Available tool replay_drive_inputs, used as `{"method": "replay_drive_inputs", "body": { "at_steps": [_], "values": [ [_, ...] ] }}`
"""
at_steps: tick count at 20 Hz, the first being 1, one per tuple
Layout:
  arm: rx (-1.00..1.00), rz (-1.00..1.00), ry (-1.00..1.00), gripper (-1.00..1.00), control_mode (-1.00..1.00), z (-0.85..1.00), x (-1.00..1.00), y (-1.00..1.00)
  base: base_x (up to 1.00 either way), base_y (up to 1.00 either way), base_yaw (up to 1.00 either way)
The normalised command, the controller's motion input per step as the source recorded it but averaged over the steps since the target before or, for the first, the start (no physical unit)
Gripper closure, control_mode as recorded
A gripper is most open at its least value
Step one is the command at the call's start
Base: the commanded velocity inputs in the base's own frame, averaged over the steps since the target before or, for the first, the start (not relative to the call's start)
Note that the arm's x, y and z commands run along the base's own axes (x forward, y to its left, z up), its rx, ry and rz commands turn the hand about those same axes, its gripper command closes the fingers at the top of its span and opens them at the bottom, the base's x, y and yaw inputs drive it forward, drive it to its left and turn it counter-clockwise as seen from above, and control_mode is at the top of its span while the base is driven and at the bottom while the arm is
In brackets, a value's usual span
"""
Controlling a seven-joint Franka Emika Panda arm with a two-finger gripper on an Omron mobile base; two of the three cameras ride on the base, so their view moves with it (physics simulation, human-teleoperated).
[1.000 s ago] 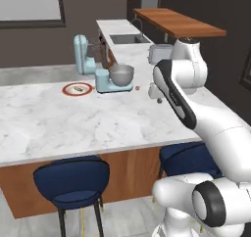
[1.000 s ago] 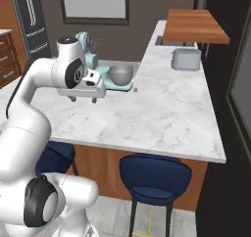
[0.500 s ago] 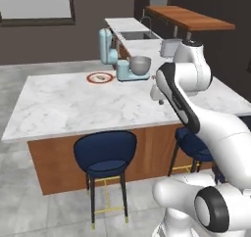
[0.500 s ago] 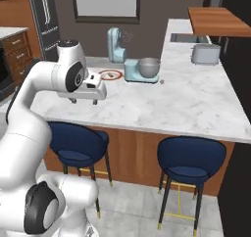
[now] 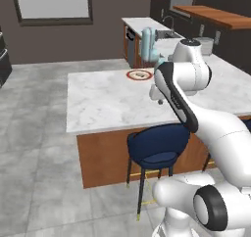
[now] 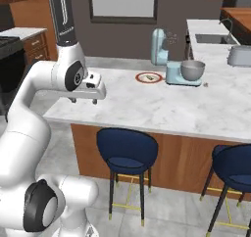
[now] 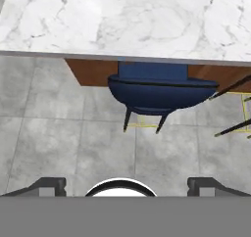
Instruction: Add butter and sugar cubes to the stand mixer bowl and then turn on the stand mixer to begin making frosting.
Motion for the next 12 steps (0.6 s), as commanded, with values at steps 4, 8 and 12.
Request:
{"method": "replay_drive_inputs", "body": {
  "at_steps": [4, 8, 12],
  "values": [
    [0.00, 0.00, 0.00, -1.00, 1.00, 0.00, 0.00, 0.00, 0.00, 1.00, 0.00],
    [0.00, 0.00, 0.00, -1.00, 1.00, 0.00, 0.00, 0.00, 0.00, 1.00, 0.00],
    [0.00, 0.00, 0.00, -1.00, 1.00, 0.00, 0.00, 0.00, 0.00, 1.00, 0.00]
  ]
}}
